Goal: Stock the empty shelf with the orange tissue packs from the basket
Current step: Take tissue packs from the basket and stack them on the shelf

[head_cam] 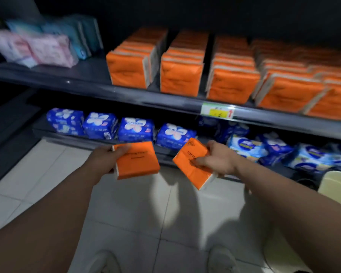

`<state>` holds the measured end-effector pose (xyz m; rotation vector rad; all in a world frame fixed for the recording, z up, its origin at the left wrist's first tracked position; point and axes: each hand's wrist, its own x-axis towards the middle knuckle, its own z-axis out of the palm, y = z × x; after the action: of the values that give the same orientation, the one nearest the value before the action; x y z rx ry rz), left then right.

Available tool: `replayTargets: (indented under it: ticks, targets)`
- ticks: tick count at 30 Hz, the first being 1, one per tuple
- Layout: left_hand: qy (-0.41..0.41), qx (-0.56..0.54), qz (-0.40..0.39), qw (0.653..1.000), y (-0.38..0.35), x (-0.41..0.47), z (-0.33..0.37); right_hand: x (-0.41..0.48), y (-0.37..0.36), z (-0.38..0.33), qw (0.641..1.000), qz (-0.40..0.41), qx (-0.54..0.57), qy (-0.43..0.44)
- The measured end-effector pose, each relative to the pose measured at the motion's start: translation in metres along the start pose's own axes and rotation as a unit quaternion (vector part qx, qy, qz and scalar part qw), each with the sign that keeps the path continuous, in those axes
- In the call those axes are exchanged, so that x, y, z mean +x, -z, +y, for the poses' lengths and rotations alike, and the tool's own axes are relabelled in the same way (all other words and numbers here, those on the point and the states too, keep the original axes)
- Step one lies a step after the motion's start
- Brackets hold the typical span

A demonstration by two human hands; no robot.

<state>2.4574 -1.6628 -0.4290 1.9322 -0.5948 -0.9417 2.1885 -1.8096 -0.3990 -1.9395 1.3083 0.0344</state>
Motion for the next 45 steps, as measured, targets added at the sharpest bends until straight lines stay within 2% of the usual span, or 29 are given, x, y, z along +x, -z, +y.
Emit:
replayTargets:
  ticks: [10, 20, 24, 32, 37, 45]
  targets:
    - [-0.133, 0.025, -0.047, 0.99, -0.072, -0.077, 0.13, -0.116, 0.121, 0.023, 0.99, 0.139, -0.008, 0.015]
    - [-0.198, 0.035, -0.089, 0.975, -0.129, -0.124, 0.214, -0.19, 0.197, 0.053, 0.968, 0.252, -0.019, -0.001]
    - [-0.238, 0.073, -0.096, 0.964, -0.16, -0.136, 0.239, -0.215, 0.223, 0.071, 0.959, 0.281, -0.041, -0.02]
    - [-0.287, 0.085, -0.147, 0.943, -0.257, -0.148, 0.28, -0.234, 0.274, 0.138, 0.929, 0.359, -0.05, -0.077]
    - [-0.367, 0.092, -0.147, 0.914, -0.327, -0.152, 0.313, -0.23, 0.314, 0.182, 0.902, 0.417, -0.045, -0.102]
    - [-0.416, 0.14, -0.139, 0.888, -0.446, -0.143, 0.357, -0.211, 0.375, 0.233, 0.867, 0.488, -0.034, -0.096]
